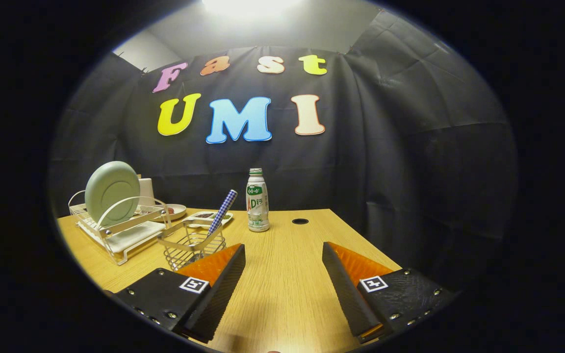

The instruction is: Take the plate from the dish rack, then take the spoon from the basket and place it into the plate.

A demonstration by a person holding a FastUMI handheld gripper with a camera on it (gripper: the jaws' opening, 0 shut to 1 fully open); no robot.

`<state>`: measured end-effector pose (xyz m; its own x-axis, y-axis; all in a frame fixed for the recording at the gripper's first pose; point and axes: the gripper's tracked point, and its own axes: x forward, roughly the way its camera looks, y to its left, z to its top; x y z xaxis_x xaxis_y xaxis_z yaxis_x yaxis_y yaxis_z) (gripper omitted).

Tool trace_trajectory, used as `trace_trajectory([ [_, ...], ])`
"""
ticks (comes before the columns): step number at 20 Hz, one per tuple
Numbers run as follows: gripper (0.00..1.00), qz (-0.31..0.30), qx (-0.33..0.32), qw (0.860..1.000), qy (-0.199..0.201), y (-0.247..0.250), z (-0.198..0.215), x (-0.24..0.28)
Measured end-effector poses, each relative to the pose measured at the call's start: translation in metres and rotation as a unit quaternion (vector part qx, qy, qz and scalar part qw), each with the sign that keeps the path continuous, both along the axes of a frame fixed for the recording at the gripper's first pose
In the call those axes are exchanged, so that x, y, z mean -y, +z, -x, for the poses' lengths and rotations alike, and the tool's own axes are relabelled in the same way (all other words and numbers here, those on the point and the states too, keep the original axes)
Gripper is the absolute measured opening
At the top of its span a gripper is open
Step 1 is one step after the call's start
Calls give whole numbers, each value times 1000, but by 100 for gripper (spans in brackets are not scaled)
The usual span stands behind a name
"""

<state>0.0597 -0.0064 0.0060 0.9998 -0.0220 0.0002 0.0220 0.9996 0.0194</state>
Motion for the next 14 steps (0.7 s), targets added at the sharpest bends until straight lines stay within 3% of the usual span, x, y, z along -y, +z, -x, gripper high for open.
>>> trace_trajectory([
  [6, 96, 29, 17, 999, -22, 40, -20, 1],
  [14, 96, 44, -17, 991, -123, 95, 82, -9],
])
